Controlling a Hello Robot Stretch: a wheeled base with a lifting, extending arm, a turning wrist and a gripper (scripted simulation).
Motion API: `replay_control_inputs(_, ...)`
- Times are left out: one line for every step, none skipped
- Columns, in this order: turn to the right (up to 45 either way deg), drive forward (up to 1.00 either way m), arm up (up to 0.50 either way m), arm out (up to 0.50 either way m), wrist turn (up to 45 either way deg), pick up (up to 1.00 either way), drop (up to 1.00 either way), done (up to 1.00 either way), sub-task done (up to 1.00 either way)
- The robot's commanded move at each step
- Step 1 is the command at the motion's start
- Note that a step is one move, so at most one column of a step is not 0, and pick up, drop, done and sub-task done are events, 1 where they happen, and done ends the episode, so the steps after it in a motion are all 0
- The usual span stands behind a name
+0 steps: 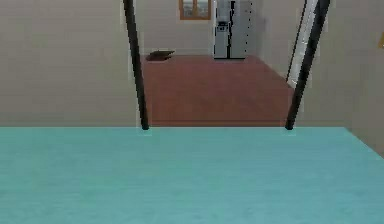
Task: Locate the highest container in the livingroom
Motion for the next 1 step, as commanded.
replay_control_inputs(-45.0, 0.00, 0.00, 0.00, 0.0, 0.00, 0.00, 0.00, 0.00)
